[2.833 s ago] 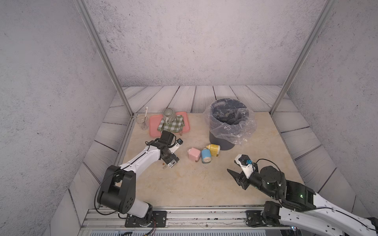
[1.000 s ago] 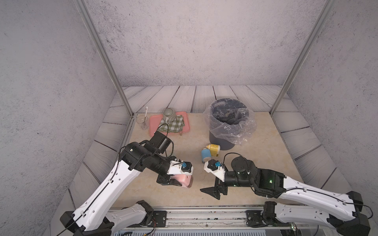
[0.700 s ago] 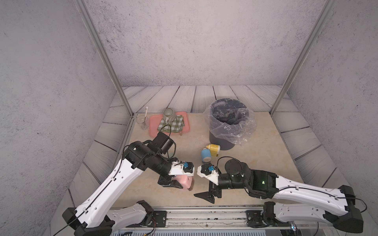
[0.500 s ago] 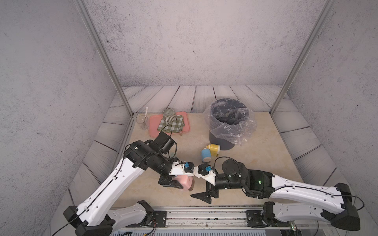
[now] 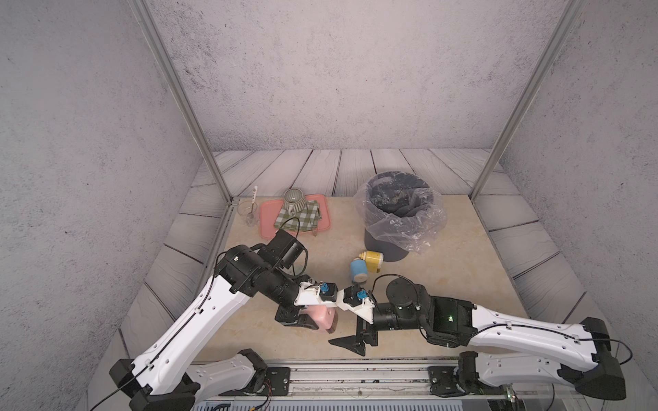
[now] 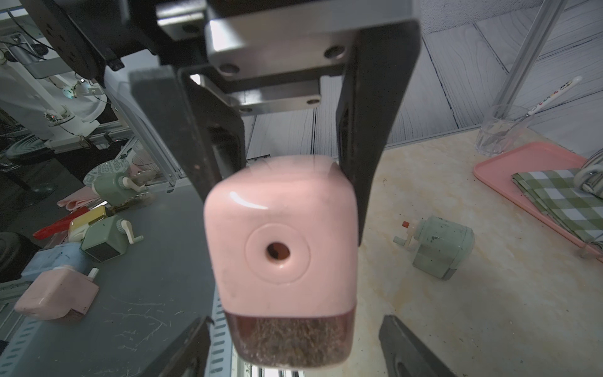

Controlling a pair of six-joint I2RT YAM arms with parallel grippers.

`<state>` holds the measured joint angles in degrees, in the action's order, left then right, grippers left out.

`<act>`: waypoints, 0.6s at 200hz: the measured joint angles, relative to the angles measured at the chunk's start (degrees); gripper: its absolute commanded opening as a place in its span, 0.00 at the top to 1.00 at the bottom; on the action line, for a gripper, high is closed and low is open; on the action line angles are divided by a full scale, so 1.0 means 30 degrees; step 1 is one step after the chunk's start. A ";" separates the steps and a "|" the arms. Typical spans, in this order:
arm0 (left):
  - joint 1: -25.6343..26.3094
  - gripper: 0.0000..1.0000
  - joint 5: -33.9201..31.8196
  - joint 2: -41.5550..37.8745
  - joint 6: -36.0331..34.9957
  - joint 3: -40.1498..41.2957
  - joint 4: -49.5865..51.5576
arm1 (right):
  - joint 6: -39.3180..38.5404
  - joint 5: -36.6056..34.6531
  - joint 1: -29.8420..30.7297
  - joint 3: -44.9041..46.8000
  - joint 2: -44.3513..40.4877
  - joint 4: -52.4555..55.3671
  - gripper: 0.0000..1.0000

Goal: Take out the pencil sharpener tray and clean the shavings
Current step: Pick up the pencil sharpener from the center of the board.

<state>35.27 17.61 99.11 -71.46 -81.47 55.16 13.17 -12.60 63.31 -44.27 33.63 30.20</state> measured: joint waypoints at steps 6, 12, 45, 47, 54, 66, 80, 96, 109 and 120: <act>0.0000 1.00 0.0102 -0.0561 0.0175 0.0007 0.0240 | -0.0219 0.0051 0.0000 -0.0160 -0.0066 -0.0007 0.30; 0.0000 1.00 0.0233 -0.1122 0.0357 0.0022 0.0488 | -0.0474 0.0328 0.0000 -0.0350 -0.0073 0.0007 0.26; 0.0000 1.00 0.1319 -0.4503 0.1515 0.0277 0.1996 | -0.1435 0.3410 0.0000 -0.1421 0.0714 -0.0022 0.03; 0.0000 1.00 0.1428 -0.4758 0.1552 0.0321 0.2084 | -0.1472 0.3825 0.0000 -0.1486 0.0874 -0.0058 0.02; 0.0000 1.00 0.1749 -0.5566 0.1785 0.0466 0.2426 | -0.1537 0.4597 0.0000 -0.1727 0.1392 -0.0146 0.01; 0.0000 1.00 0.2237 -0.6900 0.2062 0.0678 0.3104 | -0.1719 0.5982 0.0080 -0.1982 0.2463 -0.0525 0.01; 0.0007 1.00 0.2885 -0.8306 0.2426 0.0692 0.4153 | -0.1953 0.6747 0.0430 -0.2025 0.3563 -0.0984 0.00; 0.0044 1.00 0.3548 -0.9551 0.2863 0.0692 0.5268 | -0.2288 0.7213 0.0845 -0.2033 0.4845 -0.1326 0.03; 0.0131 1.00 0.4044 -1.0338 0.3206 0.0692 0.6149 | -0.2601 0.7526 0.1042 -0.2149 0.5610 -0.1472 0.05; 0.0255 1.00 0.4379 -1.0892 0.3534 0.0692 0.6739 | -0.2871 0.7701 0.1151 -0.2331 0.6186 -0.1778 0.05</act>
<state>36.03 30.74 66.43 -60.86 -79.40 75.37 4.56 10.50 66.76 -51.27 52.18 24.86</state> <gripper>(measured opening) 0.596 0.953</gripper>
